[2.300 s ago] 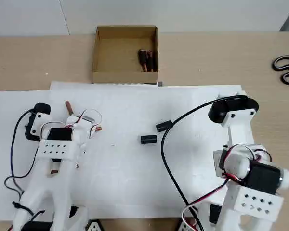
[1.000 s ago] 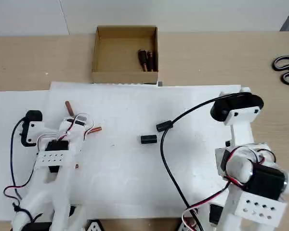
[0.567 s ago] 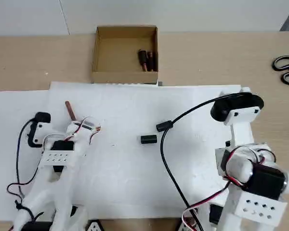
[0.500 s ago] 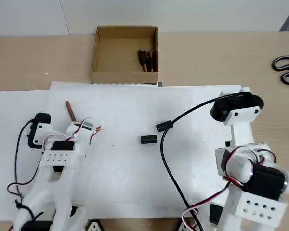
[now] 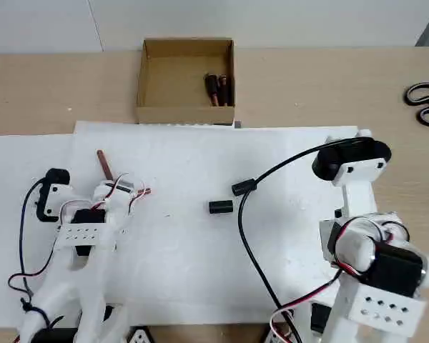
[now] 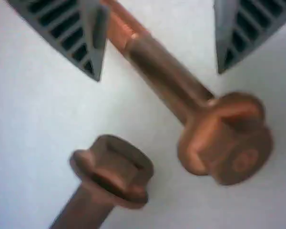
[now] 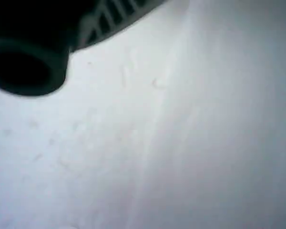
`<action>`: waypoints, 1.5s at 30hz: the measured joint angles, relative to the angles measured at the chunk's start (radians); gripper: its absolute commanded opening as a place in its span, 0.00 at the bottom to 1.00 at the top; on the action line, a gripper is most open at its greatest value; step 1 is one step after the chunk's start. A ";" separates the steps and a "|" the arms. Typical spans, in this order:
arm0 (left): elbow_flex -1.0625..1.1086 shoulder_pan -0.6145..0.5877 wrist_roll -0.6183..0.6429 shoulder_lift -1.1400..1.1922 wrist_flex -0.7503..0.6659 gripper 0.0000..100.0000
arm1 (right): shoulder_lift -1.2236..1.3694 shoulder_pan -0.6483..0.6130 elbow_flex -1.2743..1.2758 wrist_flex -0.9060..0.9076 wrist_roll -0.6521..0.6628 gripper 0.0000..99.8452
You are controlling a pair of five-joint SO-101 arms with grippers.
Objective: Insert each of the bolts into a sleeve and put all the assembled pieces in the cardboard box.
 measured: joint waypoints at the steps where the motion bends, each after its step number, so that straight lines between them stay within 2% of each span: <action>1: 0.000 0.000 0.000 0.000 0.000 0.16 | 0.000 0.000 0.000 0.000 0.000 0.00; 7: -0.043 0.012 -0.021 0.017 0.078 0.16 | 0.000 0.000 0.000 0.000 0.000 0.00; 13: -0.175 0.015 -0.021 0.195 0.133 0.16 | 0.000 0.000 0.000 0.000 0.000 0.00; 18: -0.351 0.015 -0.021 0.333 0.287 0.16 | 0.000 0.000 0.000 0.000 0.000 0.00; 21: -0.408 0.015 -0.021 0.385 0.328 0.16 | 0.000 0.000 0.000 0.000 0.000 0.00; 36: -0.425 0.014 -0.025 0.407 0.338 0.15 | 0.000 0.000 0.000 0.000 0.000 0.00; 42: -0.433 0.017 -0.025 0.407 0.338 0.00 | 0.000 0.000 0.000 0.000 0.000 0.00; 45: -0.436 0.017 -0.025 0.407 0.336 0.01 | 0.000 0.000 0.000 0.000 0.000 0.00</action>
